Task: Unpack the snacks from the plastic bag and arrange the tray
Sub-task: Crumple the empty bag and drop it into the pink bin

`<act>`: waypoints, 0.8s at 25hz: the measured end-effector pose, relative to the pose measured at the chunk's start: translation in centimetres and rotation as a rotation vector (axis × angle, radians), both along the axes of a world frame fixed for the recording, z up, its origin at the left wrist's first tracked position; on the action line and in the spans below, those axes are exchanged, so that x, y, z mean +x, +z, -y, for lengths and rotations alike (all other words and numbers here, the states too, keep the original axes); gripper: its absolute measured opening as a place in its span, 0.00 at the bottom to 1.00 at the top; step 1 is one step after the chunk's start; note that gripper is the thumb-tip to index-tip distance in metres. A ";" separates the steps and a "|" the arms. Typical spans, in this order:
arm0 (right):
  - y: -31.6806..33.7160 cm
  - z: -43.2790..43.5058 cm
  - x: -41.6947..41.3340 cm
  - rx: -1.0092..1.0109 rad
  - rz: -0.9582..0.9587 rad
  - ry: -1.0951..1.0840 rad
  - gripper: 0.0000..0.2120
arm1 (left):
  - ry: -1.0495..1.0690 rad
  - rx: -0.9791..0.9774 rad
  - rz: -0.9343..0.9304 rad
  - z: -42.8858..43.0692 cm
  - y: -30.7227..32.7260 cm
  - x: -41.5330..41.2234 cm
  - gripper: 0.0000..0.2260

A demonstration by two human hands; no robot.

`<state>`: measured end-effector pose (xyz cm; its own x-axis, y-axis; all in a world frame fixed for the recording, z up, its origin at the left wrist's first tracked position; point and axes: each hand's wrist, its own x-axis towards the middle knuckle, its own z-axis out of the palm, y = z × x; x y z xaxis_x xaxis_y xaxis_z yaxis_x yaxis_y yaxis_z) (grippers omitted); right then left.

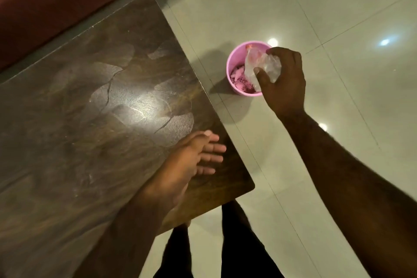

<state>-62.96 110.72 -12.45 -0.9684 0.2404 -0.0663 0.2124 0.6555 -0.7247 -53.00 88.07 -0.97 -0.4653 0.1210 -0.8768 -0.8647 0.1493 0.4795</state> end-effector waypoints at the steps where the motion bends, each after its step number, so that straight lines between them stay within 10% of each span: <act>1: -1.1 -0.2 -1.1 0.001 0.015 -0.006 0.24 | 0.007 -0.016 0.009 0.7 -0.3 0.5 0.15; 8: -6.1 -1.1 -4.2 0.161 0.257 0.110 0.37 | 0.157 -0.034 -0.002 1.8 -3.5 1.9 0.12; 20: 6.7 3.7 4.8 0.057 0.108 0.353 0.31 | 0.218 -0.090 -0.205 1.3 0.6 -1.2 0.10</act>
<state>-58.14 107.04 -5.78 -0.9805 -0.1011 -0.1686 0.0389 0.7408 -0.6706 -54.16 86.81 -0.41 -0.6399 -0.0751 -0.7648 -0.7678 0.0210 0.6403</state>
